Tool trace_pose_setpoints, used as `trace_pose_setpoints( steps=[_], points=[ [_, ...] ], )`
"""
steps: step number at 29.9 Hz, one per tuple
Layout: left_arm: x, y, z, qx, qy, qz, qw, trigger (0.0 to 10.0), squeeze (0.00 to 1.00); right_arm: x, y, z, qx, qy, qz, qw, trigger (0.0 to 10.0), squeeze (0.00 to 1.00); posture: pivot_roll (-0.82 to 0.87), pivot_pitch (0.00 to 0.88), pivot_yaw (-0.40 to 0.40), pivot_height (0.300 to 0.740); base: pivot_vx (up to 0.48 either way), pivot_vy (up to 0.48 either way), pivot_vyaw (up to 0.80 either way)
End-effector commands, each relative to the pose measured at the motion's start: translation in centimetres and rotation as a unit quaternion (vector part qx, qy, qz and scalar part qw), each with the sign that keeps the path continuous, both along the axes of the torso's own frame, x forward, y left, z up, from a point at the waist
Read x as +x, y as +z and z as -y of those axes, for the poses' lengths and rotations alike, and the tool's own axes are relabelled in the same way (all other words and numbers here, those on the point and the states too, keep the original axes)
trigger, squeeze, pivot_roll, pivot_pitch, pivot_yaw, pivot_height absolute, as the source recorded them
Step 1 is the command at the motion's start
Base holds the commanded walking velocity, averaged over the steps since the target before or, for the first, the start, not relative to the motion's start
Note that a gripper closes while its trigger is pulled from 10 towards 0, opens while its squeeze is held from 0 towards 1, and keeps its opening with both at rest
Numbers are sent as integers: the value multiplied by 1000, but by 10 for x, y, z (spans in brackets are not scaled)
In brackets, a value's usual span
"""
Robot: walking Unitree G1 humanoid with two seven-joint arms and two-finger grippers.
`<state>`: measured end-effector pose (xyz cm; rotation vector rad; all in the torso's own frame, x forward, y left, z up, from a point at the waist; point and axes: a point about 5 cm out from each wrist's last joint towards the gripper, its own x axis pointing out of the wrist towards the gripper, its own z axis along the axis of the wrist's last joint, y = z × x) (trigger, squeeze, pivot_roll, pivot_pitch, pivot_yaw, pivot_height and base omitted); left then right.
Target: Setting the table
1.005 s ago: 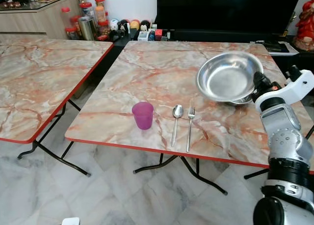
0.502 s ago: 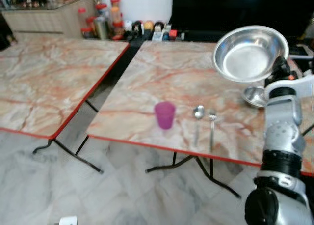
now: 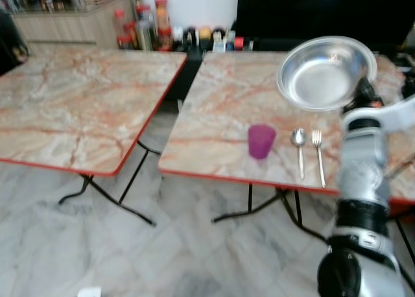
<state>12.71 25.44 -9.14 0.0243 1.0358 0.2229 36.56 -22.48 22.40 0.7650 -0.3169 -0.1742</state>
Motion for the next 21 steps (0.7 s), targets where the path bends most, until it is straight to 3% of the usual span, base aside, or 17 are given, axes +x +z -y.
trace_pose_setpoints(
  steps=[1, 10, 14, 21],
  points=[
    [2, 1, 0, 0, 7, 5, 1000, 10000, 0, -1, 12, 5, -3, -10, 24, 1000, 10000, 0, 2, 0, 26, 732, 0, 480, 0],
    [2, 1, 0, 1, 7, 5, 1000, 10000, 0, 0, 8, -5, 3, 1, 20, 1000, 10000, 0, 4, 0, 26, 732, 0, 480, 0],
    [2, 1, 0, 2, 7, 4, 1000, 10000, 0, 1, 4, -13, 4, 12, 11, 1000, 10000, 0, 9, 0, 26, 732, 0, 480, -575],
    [2, 1, -1, 4, 6, 3, 1000, 10000, 0, 1, 3, -16, 13, 12, 18, 1000, 10000, 0, 12, 0, 28, 732, 0, 480, 0]
  ],
)
